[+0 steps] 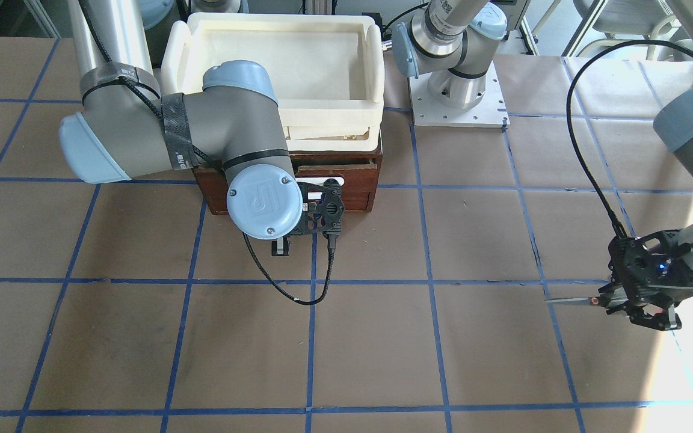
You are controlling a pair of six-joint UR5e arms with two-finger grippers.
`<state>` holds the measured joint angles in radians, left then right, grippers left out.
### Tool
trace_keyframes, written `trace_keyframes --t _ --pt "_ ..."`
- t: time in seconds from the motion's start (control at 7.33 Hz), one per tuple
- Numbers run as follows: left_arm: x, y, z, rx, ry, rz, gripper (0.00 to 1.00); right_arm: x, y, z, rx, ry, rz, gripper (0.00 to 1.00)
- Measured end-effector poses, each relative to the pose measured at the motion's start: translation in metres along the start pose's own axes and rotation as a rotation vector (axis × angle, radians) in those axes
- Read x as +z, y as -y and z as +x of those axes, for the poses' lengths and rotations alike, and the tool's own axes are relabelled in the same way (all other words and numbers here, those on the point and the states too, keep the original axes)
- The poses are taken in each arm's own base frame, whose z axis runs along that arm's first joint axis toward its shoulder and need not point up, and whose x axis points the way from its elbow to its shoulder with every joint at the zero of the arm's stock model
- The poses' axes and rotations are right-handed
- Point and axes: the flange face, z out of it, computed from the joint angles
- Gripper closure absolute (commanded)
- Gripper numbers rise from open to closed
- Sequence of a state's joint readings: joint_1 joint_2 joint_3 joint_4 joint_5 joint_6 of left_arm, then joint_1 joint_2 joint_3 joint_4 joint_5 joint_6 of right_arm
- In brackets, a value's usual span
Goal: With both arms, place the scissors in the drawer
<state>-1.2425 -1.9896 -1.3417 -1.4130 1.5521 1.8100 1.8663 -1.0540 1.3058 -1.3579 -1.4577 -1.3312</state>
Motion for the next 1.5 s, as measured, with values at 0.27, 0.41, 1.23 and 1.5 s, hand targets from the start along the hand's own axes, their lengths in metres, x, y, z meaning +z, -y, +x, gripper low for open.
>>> trace_keyframes --t 0.27,0.41,1.23,1.5 --pt "-0.011 0.018 0.007 -0.004 0.001 0.001 1.00 -0.005 0.001 0.005 -0.011 -0.011 0.001 0.31" --pt "-0.014 0.023 0.010 -0.008 0.003 0.001 1.00 -0.005 0.001 0.004 -0.010 -0.005 -0.001 0.31" --pt "-0.016 0.029 0.014 -0.010 0.000 0.008 1.00 0.014 -0.003 0.000 -0.008 0.048 -0.016 0.32" --pt "-0.012 0.029 0.013 -0.011 -0.006 0.012 1.00 0.016 -0.003 0.002 -0.018 0.044 -0.016 0.43"
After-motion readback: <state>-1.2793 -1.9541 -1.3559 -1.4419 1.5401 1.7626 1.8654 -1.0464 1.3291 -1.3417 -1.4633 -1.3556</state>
